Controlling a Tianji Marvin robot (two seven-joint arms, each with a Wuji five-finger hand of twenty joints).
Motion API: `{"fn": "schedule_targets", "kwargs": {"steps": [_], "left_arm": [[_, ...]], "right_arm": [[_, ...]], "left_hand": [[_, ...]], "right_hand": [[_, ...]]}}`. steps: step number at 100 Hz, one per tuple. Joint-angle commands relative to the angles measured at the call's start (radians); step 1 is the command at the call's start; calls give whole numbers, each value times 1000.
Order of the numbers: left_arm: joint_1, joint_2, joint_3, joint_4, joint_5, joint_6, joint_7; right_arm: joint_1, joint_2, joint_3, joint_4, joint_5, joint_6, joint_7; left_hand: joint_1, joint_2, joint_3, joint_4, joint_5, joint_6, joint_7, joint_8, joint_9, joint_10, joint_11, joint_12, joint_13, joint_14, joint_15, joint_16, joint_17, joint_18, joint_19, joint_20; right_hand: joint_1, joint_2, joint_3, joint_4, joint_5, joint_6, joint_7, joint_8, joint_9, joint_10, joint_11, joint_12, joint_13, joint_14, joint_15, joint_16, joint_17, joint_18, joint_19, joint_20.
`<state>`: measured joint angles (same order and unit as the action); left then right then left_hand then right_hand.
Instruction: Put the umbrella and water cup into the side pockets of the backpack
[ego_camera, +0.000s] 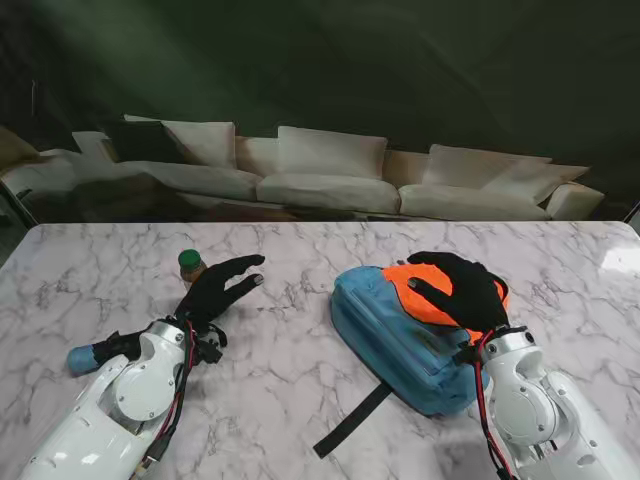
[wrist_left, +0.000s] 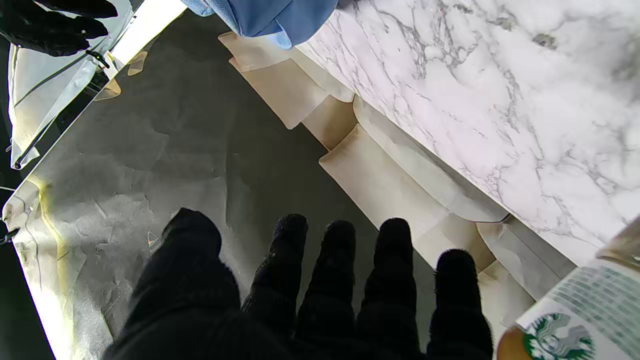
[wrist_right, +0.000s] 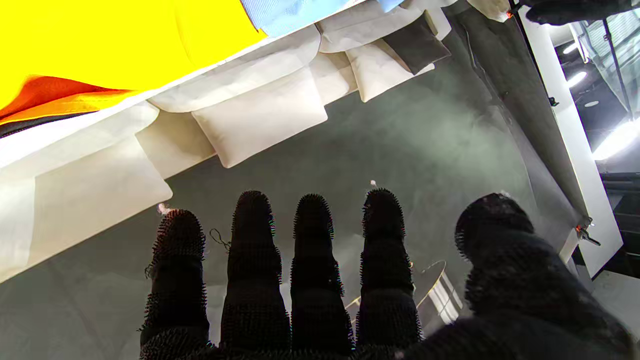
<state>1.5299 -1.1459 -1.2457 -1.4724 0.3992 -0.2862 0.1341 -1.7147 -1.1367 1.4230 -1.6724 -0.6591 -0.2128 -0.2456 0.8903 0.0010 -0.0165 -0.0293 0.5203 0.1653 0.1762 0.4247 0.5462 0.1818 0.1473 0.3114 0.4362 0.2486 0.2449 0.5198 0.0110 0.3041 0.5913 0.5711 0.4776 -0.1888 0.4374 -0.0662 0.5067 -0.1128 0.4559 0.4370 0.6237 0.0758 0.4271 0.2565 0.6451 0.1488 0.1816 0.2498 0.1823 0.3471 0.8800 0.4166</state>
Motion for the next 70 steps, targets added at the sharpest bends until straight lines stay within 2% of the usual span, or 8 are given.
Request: {"fn": "schedule_targets", "kwargs": {"steps": [1, 16, 34, 53, 70], "left_arm": [[-6, -3, 1, 4, -4, 1, -11], [-5, -3, 0, -1, -5, 7, -12], [-4, -4, -3, -4, -3, 9, -7], [1, -4, -12, -5, -4, 6, -3], [5, -5, -16, -7, 0, 2, 2]], "right_arm": [[1, 0, -1, 4, -5, 4, 0], [3, 0, -1, 5, -7, 4, -1], [-14, 3, 0, -21, -11, 15, 14], [-57, 14, -4, -96, -65, 65, 53], [-71, 29, -35, -157, -129, 111, 112]], "left_hand": [[10, 36, -13, 19, 16, 2, 5, -1, 16, -3, 13, 4, -11, -7, 4, 0, -9, -1, 5, 1], [9, 35, -13, 19, 15, 3, 5, -1, 16, -3, 13, 5, -10, -8, 5, 1, -9, -3, 5, 1], [9, 36, -13, 19, 14, 2, 4, -1, 16, -4, 13, 5, -9, -9, 5, 1, -9, -3, 5, 2], [9, 36, -13, 19, 15, 2, 5, -1, 9, -4, 10, 4, -11, -8, 5, 1, -9, -2, 6, 2], [9, 36, -13, 19, 14, 2, 5, -1, 6, -3, 10, 4, -11, -9, 5, 1, -8, -3, 7, 2]], "right_hand": [[17, 24, -7, 23, 24, 3, 0, -3, 0, 0, -5, 2, -5, -9, 8, 21, -8, -6, 0, 7], [16, 23, -6, 22, 22, 4, -1, -4, -3, 1, -6, 1, -8, -7, 7, 20, -10, -5, -1, 6], [-13, 11, -19, 18, -23, 15, -22, -11, -47, 2, -38, -13, -50, 42, -34, -6, -29, -4, -36, -12], [-98, 25, -70, 6, -56, 33, -49, -19, -94, 14, -73, -28, -100, 56, -65, -28, -62, 2, -82, -32], [-118, 52, -112, 6, -76, 65, -81, -23, -131, 37, -93, -37, -137, 49, -82, -40, -85, 1, -137, -48]]}}
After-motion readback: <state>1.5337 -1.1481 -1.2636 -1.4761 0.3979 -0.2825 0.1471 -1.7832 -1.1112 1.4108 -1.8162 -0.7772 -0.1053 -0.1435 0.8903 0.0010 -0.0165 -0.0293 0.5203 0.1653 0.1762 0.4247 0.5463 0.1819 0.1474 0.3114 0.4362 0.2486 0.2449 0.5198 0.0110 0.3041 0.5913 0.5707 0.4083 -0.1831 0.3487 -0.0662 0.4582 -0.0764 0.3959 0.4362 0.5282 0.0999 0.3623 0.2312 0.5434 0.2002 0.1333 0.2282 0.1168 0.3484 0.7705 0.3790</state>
